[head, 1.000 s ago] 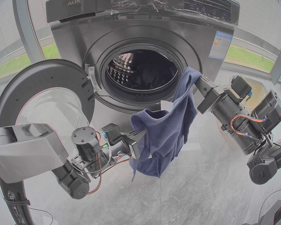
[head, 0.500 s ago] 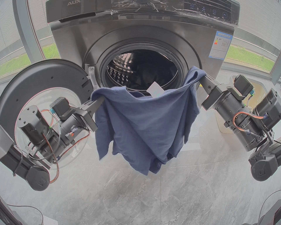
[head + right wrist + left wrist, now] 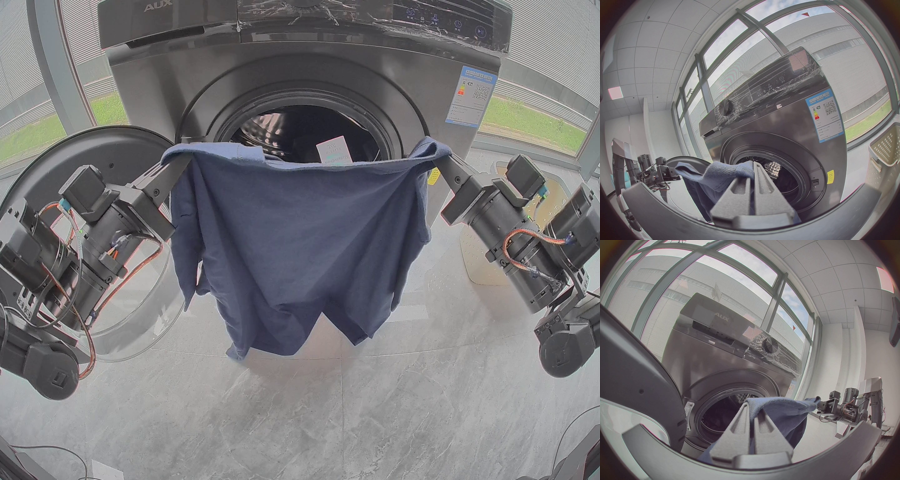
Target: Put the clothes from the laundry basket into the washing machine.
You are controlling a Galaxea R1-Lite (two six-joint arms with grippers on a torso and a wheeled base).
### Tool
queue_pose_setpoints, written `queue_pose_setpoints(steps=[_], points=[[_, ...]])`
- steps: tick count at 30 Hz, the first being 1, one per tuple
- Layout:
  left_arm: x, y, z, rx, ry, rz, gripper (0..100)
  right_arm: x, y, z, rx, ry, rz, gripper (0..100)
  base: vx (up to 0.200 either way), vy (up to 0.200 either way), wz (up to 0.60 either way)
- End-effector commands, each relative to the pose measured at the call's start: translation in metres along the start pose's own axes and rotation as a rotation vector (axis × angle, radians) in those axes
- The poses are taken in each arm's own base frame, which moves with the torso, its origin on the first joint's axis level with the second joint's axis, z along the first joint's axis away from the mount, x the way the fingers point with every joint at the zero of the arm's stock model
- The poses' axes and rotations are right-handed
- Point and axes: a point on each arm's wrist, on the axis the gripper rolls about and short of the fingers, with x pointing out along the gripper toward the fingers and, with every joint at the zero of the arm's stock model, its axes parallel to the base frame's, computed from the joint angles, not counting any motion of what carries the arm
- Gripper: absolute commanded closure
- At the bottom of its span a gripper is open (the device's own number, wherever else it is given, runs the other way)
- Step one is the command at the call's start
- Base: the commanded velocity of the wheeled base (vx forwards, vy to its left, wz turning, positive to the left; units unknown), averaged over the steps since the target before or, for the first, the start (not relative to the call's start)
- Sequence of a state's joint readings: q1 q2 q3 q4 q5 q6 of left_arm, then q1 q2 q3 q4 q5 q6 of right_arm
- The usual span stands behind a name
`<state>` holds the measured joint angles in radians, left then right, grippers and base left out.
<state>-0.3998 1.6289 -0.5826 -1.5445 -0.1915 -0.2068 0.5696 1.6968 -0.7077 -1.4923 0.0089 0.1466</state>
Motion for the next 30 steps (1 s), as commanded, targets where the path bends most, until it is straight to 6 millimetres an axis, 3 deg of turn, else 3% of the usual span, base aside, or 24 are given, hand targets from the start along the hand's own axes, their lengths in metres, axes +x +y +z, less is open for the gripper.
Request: queue_pose_setpoints(steps=[1,15,30], points=[[0.000,-0.001,0.006,0.005,-0.020,-0.002,100,0.001,-0.004,0.001,-0.009,-0.005,-0.010,100,0.000,0.000,0.00],[0.003,-0.001,0.010,0.006,-0.040,0.011,100,0.002,-0.018,0.017,-0.044,-0.051,-0.056,100,0.000,0.000,0.00],[0.004,-0.001,0.010,0.006,-0.043,0.011,100,0.001,-0.019,0.023,-0.049,-0.067,-0.059,100,0.000,0.000,0.00]])
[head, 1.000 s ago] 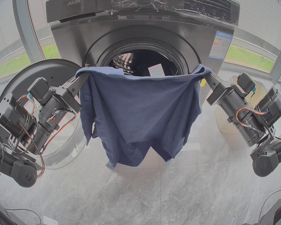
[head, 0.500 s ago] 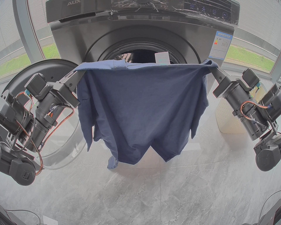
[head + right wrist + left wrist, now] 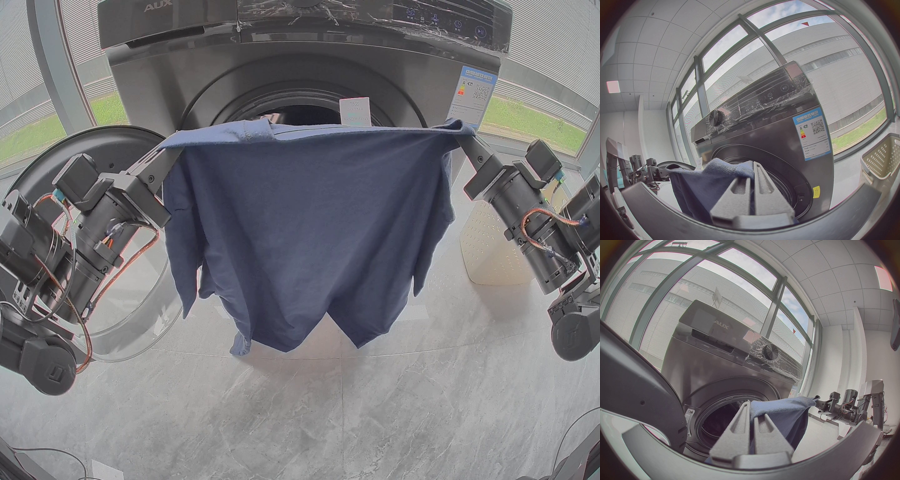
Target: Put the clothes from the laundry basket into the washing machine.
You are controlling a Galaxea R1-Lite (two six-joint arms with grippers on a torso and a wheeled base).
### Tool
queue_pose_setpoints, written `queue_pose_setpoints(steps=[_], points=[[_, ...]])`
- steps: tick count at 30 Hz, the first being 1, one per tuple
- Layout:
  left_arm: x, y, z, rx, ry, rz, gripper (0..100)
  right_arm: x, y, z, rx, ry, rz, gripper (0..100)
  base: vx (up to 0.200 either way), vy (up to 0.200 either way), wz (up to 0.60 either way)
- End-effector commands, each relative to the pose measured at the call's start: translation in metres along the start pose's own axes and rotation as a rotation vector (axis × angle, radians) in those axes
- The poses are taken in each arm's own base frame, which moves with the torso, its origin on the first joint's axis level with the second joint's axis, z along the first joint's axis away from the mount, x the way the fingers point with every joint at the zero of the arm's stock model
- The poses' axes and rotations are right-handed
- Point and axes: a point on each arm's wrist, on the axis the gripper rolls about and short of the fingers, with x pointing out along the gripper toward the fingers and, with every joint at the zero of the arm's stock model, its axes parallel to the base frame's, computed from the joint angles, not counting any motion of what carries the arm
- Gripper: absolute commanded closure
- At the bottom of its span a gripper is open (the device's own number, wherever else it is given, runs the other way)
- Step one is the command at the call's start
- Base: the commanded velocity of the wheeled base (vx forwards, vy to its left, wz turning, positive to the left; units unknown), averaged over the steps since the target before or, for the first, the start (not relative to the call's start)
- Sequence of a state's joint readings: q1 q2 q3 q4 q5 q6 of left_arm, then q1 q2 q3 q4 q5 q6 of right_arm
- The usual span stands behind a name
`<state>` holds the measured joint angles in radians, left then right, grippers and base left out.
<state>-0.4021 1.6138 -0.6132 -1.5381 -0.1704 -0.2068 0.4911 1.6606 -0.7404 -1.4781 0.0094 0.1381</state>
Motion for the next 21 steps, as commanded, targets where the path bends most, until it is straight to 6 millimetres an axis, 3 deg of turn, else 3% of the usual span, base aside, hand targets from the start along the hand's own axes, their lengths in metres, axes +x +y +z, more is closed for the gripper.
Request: queue_pose_setpoints(steps=[1,7,11,14,15,17,19,20,21], points=[[0.000,0.000,0.000,-0.001,-0.001,-0.001,100,0.000,0.000,0.001,0.000,-0.003,0.002,100,0.000,0.000,0.00],[0.003,-0.012,-0.003,-0.024,0.006,-0.040,100,-0.003,0.003,-0.005,0.009,0.021,0.010,100,0.000,0.000,0.00],[0.005,-0.037,-0.013,-0.074,0.032,-0.124,100,-0.018,0.016,-0.025,0.035,0.119,0.049,100,0.000,0.000,0.00],[0.007,-0.045,-0.018,-0.090,0.045,-0.149,100,-0.022,0.027,-0.044,0.058,0.179,0.081,100,0.000,0.000,0.00],[0.008,-0.046,-0.022,-0.092,0.053,-0.155,100,-0.022,0.027,-0.064,0.059,0.234,0.087,100,0.000,0.000,0.00],[0.008,-0.046,-0.024,-0.094,0.059,-0.157,100,-0.019,0.028,-0.080,0.061,0.279,0.101,100,0.000,0.000,0.00],[0.009,-0.046,-0.024,-0.095,0.056,-0.157,100,-0.018,0.029,-0.088,0.068,0.304,0.113,100,0.000,0.000,0.00],[0.009,-0.046,-0.023,-0.095,0.054,-0.158,100,-0.017,0.033,-0.105,0.078,0.349,0.140,100,0.000,0.000,0.00],[0.009,-0.046,-0.023,-0.095,0.053,-0.158,100,-0.017,0.037,-0.121,0.083,0.385,0.155,0,0.000,0.000,0.00]])
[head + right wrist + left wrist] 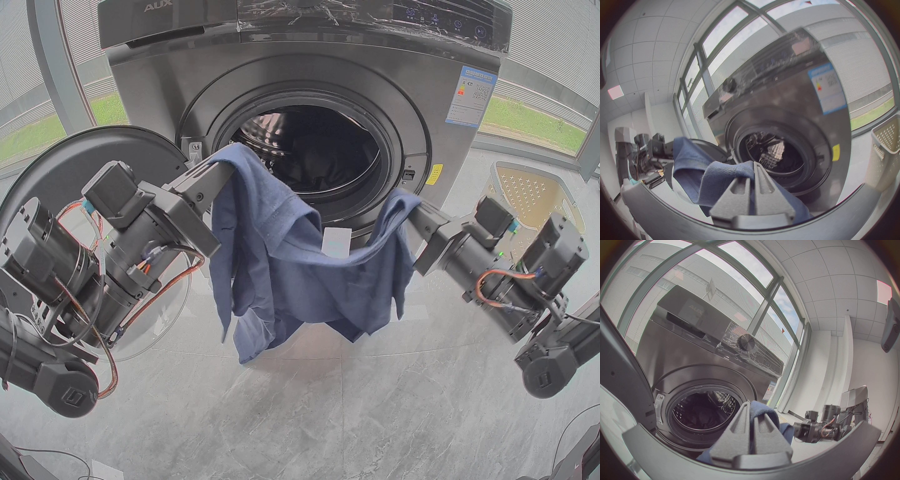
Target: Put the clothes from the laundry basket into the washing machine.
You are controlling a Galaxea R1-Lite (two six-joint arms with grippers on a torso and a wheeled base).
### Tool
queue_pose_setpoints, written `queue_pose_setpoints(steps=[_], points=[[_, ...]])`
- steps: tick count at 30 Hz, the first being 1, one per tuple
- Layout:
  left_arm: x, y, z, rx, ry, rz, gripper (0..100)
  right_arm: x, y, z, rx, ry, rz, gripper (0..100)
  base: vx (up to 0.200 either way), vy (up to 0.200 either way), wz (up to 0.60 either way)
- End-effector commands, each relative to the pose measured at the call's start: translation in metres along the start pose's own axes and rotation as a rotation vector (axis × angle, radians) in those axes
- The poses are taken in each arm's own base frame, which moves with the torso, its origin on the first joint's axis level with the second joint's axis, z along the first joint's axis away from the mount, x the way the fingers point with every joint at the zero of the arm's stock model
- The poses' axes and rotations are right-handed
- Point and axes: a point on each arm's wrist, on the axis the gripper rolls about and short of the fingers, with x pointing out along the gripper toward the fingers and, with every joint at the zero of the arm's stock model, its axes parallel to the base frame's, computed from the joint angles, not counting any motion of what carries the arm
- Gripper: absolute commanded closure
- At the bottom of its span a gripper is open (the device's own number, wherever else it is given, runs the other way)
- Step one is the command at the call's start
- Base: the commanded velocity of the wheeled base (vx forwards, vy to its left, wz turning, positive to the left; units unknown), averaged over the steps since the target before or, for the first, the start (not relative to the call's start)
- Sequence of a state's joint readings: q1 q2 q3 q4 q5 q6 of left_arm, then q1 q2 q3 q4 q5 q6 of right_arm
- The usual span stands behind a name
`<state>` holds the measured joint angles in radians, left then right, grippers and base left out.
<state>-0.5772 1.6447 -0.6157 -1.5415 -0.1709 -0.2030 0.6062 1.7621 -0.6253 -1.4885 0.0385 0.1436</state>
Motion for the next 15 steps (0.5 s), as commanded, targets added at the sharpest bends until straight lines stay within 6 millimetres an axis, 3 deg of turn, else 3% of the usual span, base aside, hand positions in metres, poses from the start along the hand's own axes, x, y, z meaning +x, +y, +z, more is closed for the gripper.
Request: queue_pose_setpoints(steps=[1,2,3,4,6,10,15], points=[[0.003,-0.002,-0.006,-0.009,0.012,-0.011,100,0.016,0.005,-0.062,0.026,0.167,0.052,0,0.000,0.000,0.00],[0.003,-0.002,-0.006,-0.009,0.012,-0.012,100,0.022,0.006,-0.085,0.027,0.208,0.057,0,0.000,0.000,0.00],[0.003,-0.002,-0.007,-0.010,0.014,-0.012,100,0.023,0.007,-0.089,0.026,0.214,0.058,0,0.000,0.000,0.00],[0.003,-0.002,-0.007,-0.010,0.014,-0.012,100,0.029,0.007,-0.112,0.024,0.256,0.062,0,0.000,0.000,0.00],[0.003,-0.003,-0.006,-0.011,0.011,-0.015,100,0.035,0.009,-0.130,0.026,0.280,0.071,0,0.000,0.000,0.00],[0.003,-0.003,-0.005,-0.010,0.008,-0.015,100,0.044,0.023,-0.152,0.033,0.300,0.110,0,0.000,0.000,0.00],[0.003,-0.003,-0.004,-0.010,0.005,-0.016,100,0.048,0.040,-0.164,0.043,0.310,0.154,0,0.000,0.000,0.00]])
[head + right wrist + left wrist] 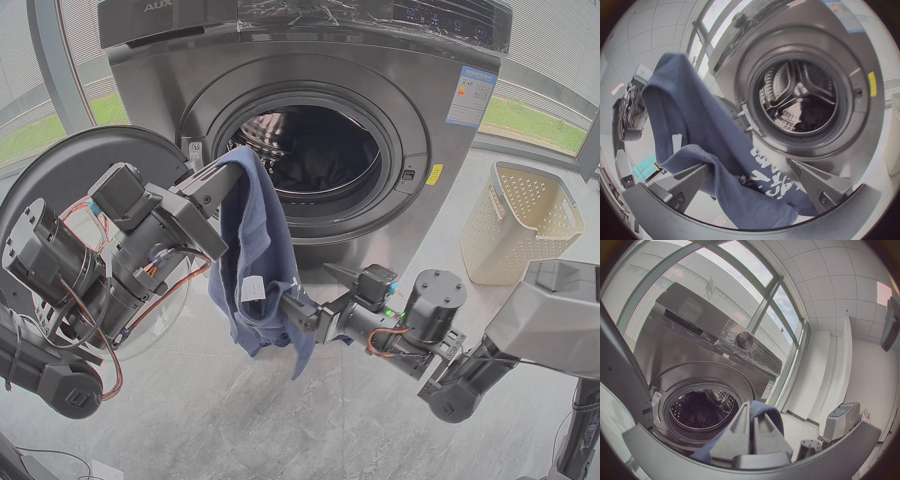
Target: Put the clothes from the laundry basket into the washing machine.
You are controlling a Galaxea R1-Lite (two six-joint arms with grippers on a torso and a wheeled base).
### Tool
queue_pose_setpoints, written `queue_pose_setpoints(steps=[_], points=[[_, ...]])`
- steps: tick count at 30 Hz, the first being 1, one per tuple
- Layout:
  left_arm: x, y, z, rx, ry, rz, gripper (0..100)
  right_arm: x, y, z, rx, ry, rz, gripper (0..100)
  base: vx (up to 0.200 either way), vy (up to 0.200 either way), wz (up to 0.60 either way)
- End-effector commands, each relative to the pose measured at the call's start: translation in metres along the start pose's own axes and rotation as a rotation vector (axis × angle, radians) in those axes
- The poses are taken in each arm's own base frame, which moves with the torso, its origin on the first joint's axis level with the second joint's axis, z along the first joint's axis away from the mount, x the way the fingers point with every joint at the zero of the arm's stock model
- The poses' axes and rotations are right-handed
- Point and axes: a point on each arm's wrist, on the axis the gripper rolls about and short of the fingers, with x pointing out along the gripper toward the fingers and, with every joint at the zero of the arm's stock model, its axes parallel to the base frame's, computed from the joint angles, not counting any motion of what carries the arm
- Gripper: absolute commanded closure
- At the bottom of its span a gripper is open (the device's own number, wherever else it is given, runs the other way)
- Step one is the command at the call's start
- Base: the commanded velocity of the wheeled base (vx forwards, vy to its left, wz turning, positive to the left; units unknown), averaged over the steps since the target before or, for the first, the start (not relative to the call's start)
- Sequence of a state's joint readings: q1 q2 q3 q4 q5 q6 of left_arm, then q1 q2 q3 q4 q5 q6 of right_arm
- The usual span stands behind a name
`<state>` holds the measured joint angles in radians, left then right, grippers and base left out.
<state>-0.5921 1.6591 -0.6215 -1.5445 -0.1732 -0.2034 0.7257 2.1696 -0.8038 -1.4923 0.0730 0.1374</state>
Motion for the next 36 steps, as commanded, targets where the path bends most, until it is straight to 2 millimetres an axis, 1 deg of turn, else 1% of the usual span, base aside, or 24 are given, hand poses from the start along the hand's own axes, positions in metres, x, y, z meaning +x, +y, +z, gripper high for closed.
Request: queue_pose_setpoints(steps=[1,6,10,13,16,17,20,22,27,30,32,33,36], points=[[0.000,-0.001,0.001,-0.001,-0.002,-0.002,100,0.015,0.012,-0.037,0.008,0.066,0.039,0,0.000,0.000,0.00],[0.000,-0.001,0.001,-0.001,-0.004,-0.001,100,0.028,0.019,-0.044,0.008,0.035,0.063,0,0.000,0.000,0.00],[0.000,-0.001,0.002,0.000,-0.007,-0.001,100,0.032,0.029,-0.042,0.012,0.008,0.090,0,0.000,0.000,0.00],[0.000,-0.001,0.002,0.000,-0.007,0.000,100,0.035,0.030,-0.041,0.012,0.001,0.086,0,0.000,0.000,0.00],[0.000,-0.001,0.003,0.000,-0.009,0.000,100,0.042,0.023,-0.046,0.008,-0.010,0.062,0,0.000,0.000,0.00],[0.000,-0.001,0.004,0.001,-0.013,-0.003,100,0.046,0.017,-0.047,0.003,-0.022,0.040,0,0.000,0.000,0.00],[0.000,-0.001,0.004,0.001,-0.013,-0.003,100,0.053,0.003,-0.045,-0.009,-0.041,-0.010,0,0.000,0.000,0.00],[0.000,-0.002,0.004,0.000,-0.013,-0.004,100,0.057,-0.002,-0.047,-0.012,-0.041,-0.021,0,0.000,0.000,0.00],[-0.003,-0.004,0.009,0.001,-0.026,-0.017,100,0.066,-0.010,-0.053,-0.020,-0.041,-0.036,0,0.000,0.000,0.00],[-0.004,-0.008,0.013,-0.004,-0.034,-0.033,100,0.074,-0.018,-0.057,-0.035,-0.047,-0.049,0,0.000,0.000,0.00],[-0.004,-0.009,0.014,-0.004,-0.039,-0.035,100,0.075,-0.018,-0.059,-0.036,-0.047,-0.049,0,0.000,0.000,0.00],[-0.005,-0.011,0.015,-0.007,-0.038,-0.040,100,0.079,-0.019,-0.060,-0.037,-0.059,-0.048,0,0.000,0.000,0.00],[-0.005,-0.011,0.015,-0.007,-0.039,-0.042,100,0.083,-0.020,-0.063,-0.039,-0.068,-0.047,0,0.000,0.000,0.00]])
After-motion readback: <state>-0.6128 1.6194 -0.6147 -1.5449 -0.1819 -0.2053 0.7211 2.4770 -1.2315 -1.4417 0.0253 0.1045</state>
